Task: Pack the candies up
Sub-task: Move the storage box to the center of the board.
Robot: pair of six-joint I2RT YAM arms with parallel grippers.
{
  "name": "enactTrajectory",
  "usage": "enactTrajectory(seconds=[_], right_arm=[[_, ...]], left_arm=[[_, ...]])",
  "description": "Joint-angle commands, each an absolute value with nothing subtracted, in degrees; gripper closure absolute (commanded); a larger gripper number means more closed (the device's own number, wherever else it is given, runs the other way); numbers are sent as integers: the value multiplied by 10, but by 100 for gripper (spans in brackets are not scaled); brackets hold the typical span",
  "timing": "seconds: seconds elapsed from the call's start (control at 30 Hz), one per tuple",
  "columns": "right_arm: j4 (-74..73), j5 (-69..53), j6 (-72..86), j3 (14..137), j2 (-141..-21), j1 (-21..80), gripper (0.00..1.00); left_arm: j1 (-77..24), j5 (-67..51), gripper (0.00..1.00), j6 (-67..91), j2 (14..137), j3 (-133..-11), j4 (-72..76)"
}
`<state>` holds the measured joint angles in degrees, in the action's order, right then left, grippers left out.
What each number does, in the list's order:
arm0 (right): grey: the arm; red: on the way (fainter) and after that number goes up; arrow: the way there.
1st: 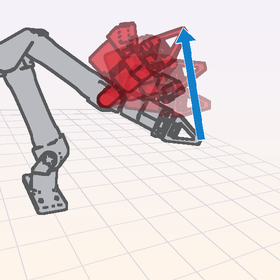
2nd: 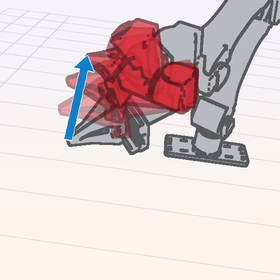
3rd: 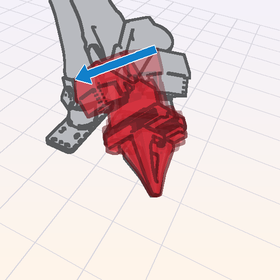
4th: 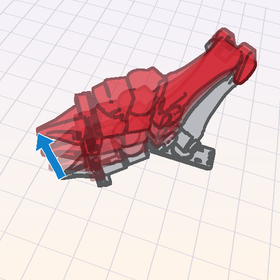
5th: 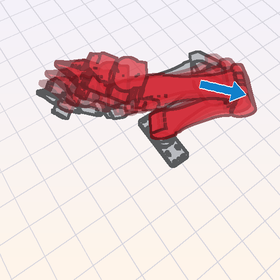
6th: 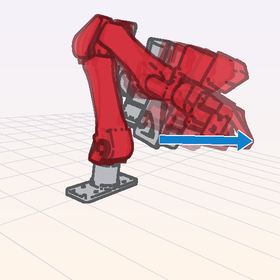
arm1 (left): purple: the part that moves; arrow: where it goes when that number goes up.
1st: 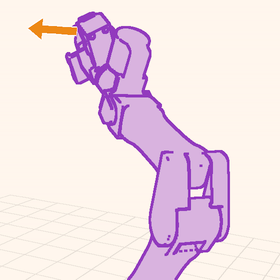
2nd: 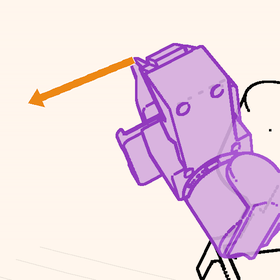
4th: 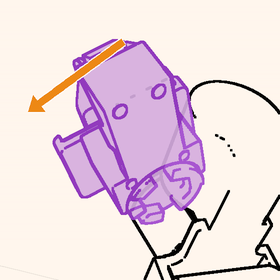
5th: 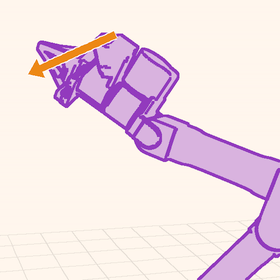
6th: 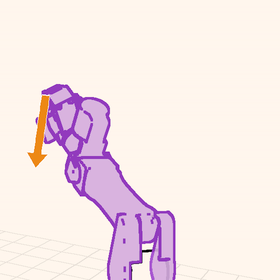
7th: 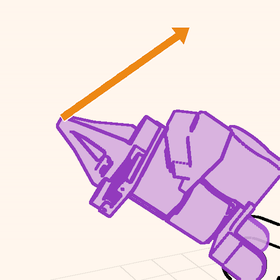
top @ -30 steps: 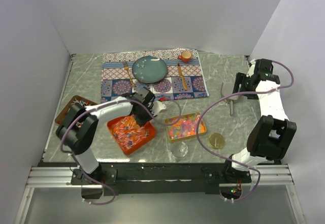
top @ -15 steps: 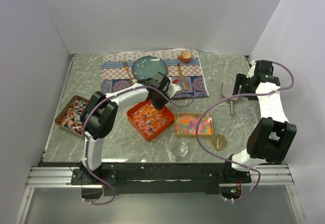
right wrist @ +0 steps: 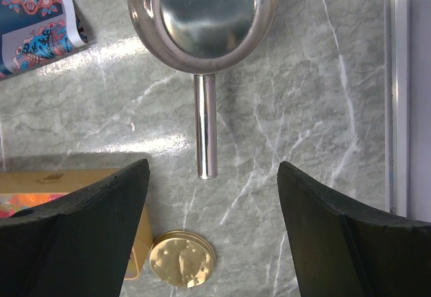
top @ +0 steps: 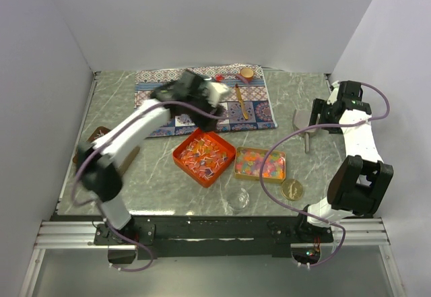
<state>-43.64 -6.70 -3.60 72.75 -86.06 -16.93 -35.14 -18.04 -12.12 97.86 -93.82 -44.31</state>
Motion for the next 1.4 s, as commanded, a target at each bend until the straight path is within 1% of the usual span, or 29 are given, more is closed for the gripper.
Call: enactTrajectory(seconds=[0.0, 0.07, 0.1, 0.2, 0.27, 0.33, 0.47, 0.57, 0.67, 0.7, 0.77, 0.8, 0.9, 1.03, 1.07, 1.17, 1.23, 1.37], right_arm=[[-421, -71, -42, 751, -852, -174, 16], [-422, -69, -45, 757, -853, -174, 16], [-425, -69, -45, 758, -852, -174, 15], [-428, -69, -47, 759, -854, -174, 15], [-427, -69, -48, 756, -854, -174, 15], [-425, -71, -47, 755, -857, -174, 15], [-425, -74, -48, 767, -868, -174, 15], [-428, -75, -49, 778, -877, -174, 15], [-432, -77, -49, 782, -882, -174, 15], [-432, -79, -49, 782, -882, -174, 15], [-433, -80, -48, 780, -881, -174, 15], [-432, -81, -48, 777, -882, -174, 15], [-427, -83, -46, 770, -880, -175, 15], [-427, -85, -45, 769, -875, -174, 15], [-427, -85, -47, 770, -874, -174, 15], [-432, -83, -48, 771, -869, -174, 15], [-434, -84, -48, 769, -867, -175, 15], [-438, -91, -55, 760, -863, -174, 15]], left_arm=[[-210, -123, 26, -90, 875, -856, -496], [-145, -82, 24, -90, 871, -832, -503], [-88, -78, 25, -100, 880, -831, -527], [-11, -66, 30, -158, 891, -810, -542], [0, -67, 32, -205, 883, -780, -532], [19, -63, 33, -242, 860, -723, -509], [23, -47, 32, -243, 842, -658, -507], [23, -11, 31, -224, 829, -613, -469], [23, -2, 40, -199, 853, -602, -460], [23, -2, 50, -191, 868, -606, -462], [23, -14, 62, -170, 874, -609, -466], [22, -21, 72, -166, 876, -611, -468], [10, -26, 82, -154, 885, -610, -475], [3, -23, 88, -132, 903, -602, -472], [3, -25, 93, -127, 909, -602, -471], [-22, -40, 99, -99, 920, -616, -482], [-35, -61, 99, -75, 927, -638, -499], [-95, -116, 99, -19, 945, -684, -511]])
